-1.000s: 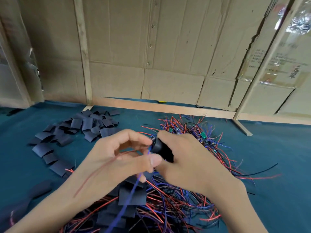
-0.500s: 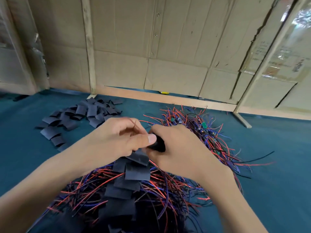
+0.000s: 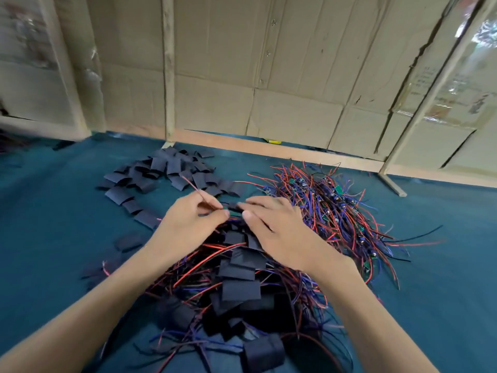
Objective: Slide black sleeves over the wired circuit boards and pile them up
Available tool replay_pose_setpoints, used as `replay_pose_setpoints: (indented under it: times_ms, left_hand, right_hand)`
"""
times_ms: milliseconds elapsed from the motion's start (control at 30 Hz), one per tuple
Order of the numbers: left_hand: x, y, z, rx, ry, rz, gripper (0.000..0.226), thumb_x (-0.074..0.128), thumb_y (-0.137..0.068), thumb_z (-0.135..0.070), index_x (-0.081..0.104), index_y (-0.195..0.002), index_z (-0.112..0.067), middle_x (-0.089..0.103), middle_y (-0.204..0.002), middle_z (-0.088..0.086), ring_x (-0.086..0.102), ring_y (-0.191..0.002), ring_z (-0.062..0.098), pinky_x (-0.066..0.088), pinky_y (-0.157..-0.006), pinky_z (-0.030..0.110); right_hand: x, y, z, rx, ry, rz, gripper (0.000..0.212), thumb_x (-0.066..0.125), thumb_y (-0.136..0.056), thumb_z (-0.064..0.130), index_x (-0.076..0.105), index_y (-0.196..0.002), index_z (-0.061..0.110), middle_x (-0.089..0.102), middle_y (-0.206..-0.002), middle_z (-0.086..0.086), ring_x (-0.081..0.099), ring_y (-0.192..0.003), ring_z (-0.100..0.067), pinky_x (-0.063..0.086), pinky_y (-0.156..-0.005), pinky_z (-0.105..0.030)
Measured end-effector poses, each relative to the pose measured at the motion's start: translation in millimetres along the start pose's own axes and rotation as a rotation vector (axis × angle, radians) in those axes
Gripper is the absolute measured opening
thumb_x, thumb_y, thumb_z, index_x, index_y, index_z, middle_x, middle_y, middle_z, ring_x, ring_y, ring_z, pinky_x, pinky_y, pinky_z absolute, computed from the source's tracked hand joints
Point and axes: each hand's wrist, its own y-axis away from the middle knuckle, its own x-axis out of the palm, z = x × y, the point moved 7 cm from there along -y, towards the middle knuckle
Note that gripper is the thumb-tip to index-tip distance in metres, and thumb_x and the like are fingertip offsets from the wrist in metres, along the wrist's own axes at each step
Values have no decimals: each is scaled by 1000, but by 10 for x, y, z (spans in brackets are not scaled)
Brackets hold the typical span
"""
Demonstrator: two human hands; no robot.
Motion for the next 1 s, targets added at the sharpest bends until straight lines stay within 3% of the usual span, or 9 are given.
replay_pose_setpoints:
  times_ms: [133,233,333,400,467,533,633,733,1000]
  left_hand:
    - [-150,12,158,-37,-177,-126,52,71,-81,-52,40,-121,-38,61,-101,-26,51,-122,15,30,-109,48]
    - [-564,-124,214,-29,-158,-356,68,58,-78,-69,33,-133,-38,62,-108,-23,44,-128,22,21,-107,50]
    - [-1202,-222,396,94,-392,-651,72,42,-80,-67,36,-140,-29,54,-134,8,37,-132,38,24,-108,59]
    - [-1372,-368,708,113,-516,-571,86,35,-75,-68,35,-146,-20,42,-144,21,34,-135,44,28,-111,64]
    - [-1375,-515,1070,52,-619,-440,97,34,-69,-75,38,-149,-21,37,-148,24,32,-137,47,27,-112,64]
    - [-1304,-659,1342,15,-773,-348,93,33,-68,-81,43,-146,-30,43,-144,24,39,-131,49,31,-110,62]
    - [-1233,-847,1573,85,-923,-238,79,21,-76,-89,60,-127,-42,64,-129,8,56,-120,39,41,-104,53]
    - [-1296,-991,1739,142,-835,-265,69,27,-77,-90,69,-107,-45,69,-115,-1,61,-112,30,45,-101,45]
    - [-1399,-1016,1750,221,-642,-350,55,54,-62,-91,52,-110,-66,63,-122,-2,54,-121,24,42,-104,46]
  right_hand:
    - [56,69,-156,125,-36,83,55,18,-104,58,19,-157,45,16,-167,9,7,-152,-13,1,-118,-41]
    - [-396,69,-433,136,-159,-265,60,19,-99,61,26,-155,40,30,-162,5,23,-149,-14,10,-120,-44]
    - [-814,176,-1005,222,-18,-638,51,42,-99,42,45,-147,23,53,-141,-9,48,-129,-31,30,-108,-49]
    - [-721,199,-1495,401,185,-529,52,49,-100,39,42,-149,20,53,-140,-15,48,-127,-38,32,-105,-51]
    - [-379,281,-1952,614,295,-256,55,45,-100,51,41,-149,25,45,-148,-13,43,-133,-39,30,-109,-51]
    - [-185,383,-2186,673,326,-191,45,43,-100,52,57,-137,30,49,-144,-10,45,-130,-37,34,-107,-48]
    - [-233,416,-2179,610,386,-329,23,52,-95,29,74,-100,26,68,-113,-9,55,-109,-36,42,-90,-41]
    - [-312,478,-2108,585,400,-449,15,55,-82,13,65,-72,19,70,-90,-7,54,-98,-34,35,-82,-38]
    - [-563,716,-2086,515,222,-789,18,55,-90,8,72,-85,10,70,-78,-18,55,-85,-42,29,-74,-40]
